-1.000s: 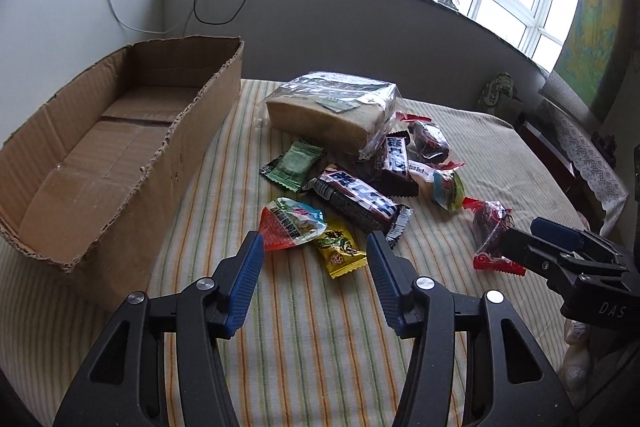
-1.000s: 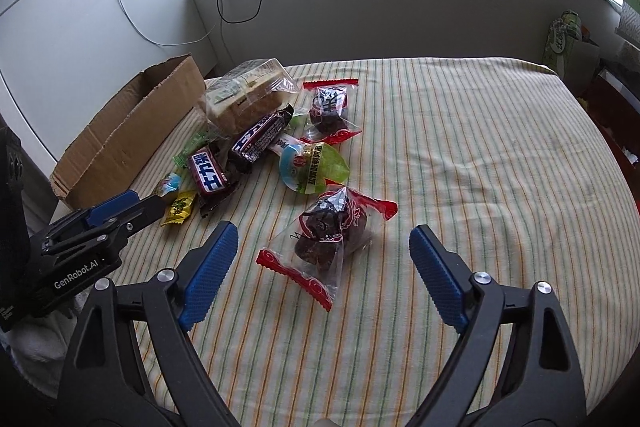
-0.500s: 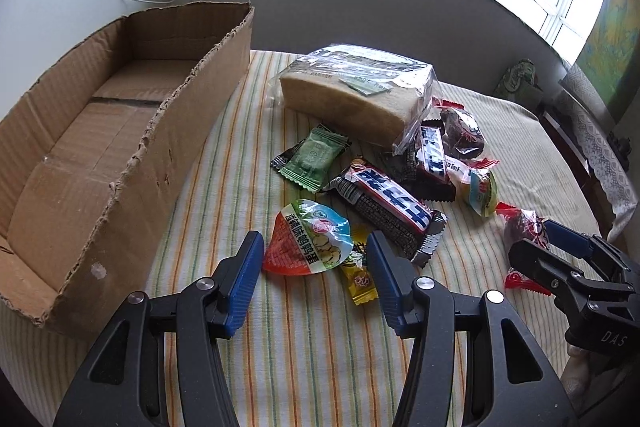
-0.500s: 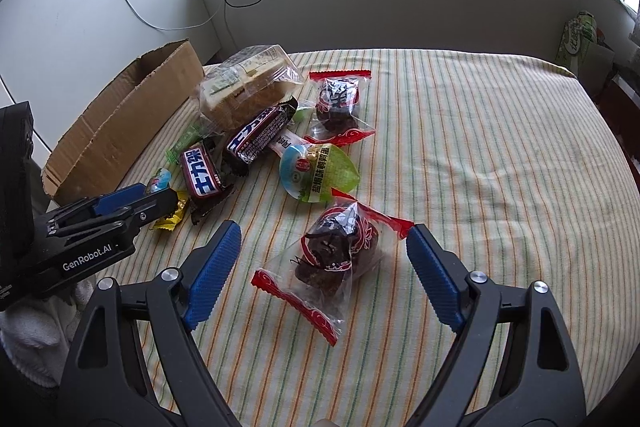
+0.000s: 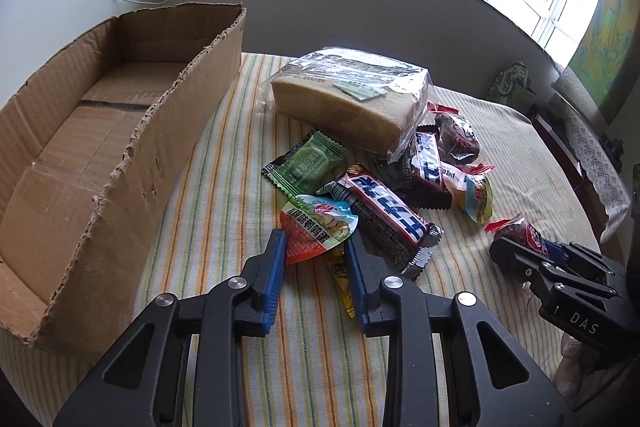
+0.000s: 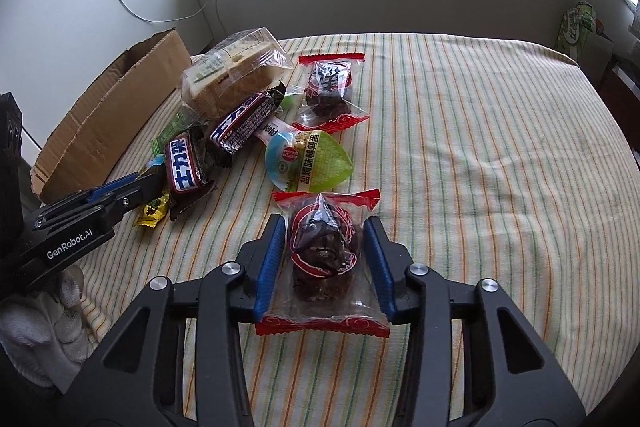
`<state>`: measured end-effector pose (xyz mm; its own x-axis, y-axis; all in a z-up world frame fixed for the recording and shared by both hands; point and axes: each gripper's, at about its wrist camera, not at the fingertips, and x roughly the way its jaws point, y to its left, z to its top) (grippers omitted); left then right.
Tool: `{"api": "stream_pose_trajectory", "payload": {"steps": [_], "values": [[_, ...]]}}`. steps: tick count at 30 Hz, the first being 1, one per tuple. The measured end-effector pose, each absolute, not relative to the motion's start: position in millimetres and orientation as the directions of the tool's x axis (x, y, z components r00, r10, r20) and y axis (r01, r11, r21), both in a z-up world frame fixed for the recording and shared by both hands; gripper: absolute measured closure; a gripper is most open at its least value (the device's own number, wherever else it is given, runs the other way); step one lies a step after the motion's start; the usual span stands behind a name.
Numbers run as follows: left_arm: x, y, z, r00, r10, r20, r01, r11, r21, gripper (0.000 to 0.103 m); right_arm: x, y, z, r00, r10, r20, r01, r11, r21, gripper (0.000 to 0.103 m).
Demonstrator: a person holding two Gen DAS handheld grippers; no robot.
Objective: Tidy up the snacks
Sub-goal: 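Grasp the red-ended pastry with right tool while left tool grasps yellow candy packet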
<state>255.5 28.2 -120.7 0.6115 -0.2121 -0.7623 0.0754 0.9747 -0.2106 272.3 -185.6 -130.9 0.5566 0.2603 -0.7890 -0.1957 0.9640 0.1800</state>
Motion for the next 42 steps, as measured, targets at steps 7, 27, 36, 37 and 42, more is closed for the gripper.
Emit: {"api": "stream_pose_trajectory", "payload": {"steps": [7, 27, 36, 37, 42], "values": [[254, 26, -120, 0.619, -0.217, -0.755, 0.084, 0.974, -0.211, 0.082, 271, -193, -131, 0.562, 0.292, -0.774, -0.189, 0.956, 0.224, 0.065], [241, 21, -80, 0.707, -0.229, -0.669, 0.117, 0.971, -0.208, 0.096, 258, -190, -87, 0.641, 0.307, -0.703, -0.247, 0.950, 0.189, 0.066], [253, 23, -87, 0.676, -0.269, -0.686, 0.124, 0.959, -0.254, 0.081, 255, -184, -86, 0.638, 0.304, -0.707, -0.261, 0.950, 0.173, 0.066], [253, 22, -88, 0.670, -0.275, -0.690, 0.130, 0.958, -0.256, 0.070, 254, -185, -86, 0.637, 0.304, -0.708, -0.263, 0.949, 0.172, 0.066], [241, 16, -96, 0.627, -0.261, -0.734, 0.165, 0.965, -0.203, 0.038, 250, -193, -92, 0.637, 0.290, -0.715, -0.256, 0.954, 0.159, 0.066]]}}
